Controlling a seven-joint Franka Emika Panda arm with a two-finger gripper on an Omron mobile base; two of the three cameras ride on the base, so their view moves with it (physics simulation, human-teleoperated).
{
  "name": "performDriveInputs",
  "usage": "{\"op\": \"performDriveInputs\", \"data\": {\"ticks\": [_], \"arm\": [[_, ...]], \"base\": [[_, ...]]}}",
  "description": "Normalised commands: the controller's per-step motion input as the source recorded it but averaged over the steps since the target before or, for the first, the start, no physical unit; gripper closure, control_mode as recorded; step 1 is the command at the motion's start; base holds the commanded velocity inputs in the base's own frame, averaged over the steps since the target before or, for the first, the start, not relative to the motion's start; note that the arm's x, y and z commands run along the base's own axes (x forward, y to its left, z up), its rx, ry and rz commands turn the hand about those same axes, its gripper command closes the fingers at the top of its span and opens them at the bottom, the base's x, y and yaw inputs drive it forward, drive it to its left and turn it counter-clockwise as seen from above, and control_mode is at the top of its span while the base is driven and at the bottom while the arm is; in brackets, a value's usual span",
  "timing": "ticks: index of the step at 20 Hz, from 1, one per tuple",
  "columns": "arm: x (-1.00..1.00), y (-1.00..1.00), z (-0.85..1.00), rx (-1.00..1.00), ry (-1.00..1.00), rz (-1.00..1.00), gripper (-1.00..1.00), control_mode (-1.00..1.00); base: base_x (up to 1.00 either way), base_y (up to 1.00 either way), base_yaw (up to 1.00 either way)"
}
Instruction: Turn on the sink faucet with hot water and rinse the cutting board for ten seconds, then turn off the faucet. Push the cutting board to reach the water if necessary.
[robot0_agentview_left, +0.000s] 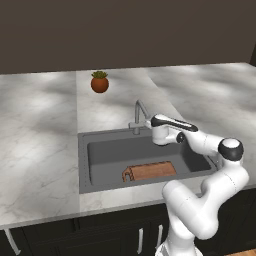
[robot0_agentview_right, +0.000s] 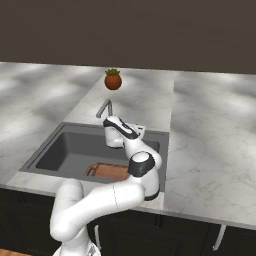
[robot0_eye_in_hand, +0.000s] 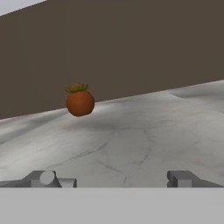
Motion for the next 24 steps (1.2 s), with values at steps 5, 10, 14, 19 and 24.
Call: {"op": "performDriveInputs", "data": {"ticks": [5,10,14,19,24], "arm": [[0.00,-0.67,0.00,0.03,0.00,0.00,-1.00,-1.00],[0.00,-0.65,0.00,0.03,0.00,0.00,-1.00,-1.00],[0.00,-0.59,0.00,0.02,0.00,0.00,-1.00,-1.00],[0.00,-0.55,0.00,0.01,0.00,0.00,-1.00,-1.00],[0.00,-0.65,0.00,0.02,0.00,0.00,-1.00,-1.00]], "base": [[0.00,0.00,0.00],[0.00,0.00,0.00],[0.00,0.00,0.00],[0.00,0.00,0.00],[0.00,0.00,0.00]]}}
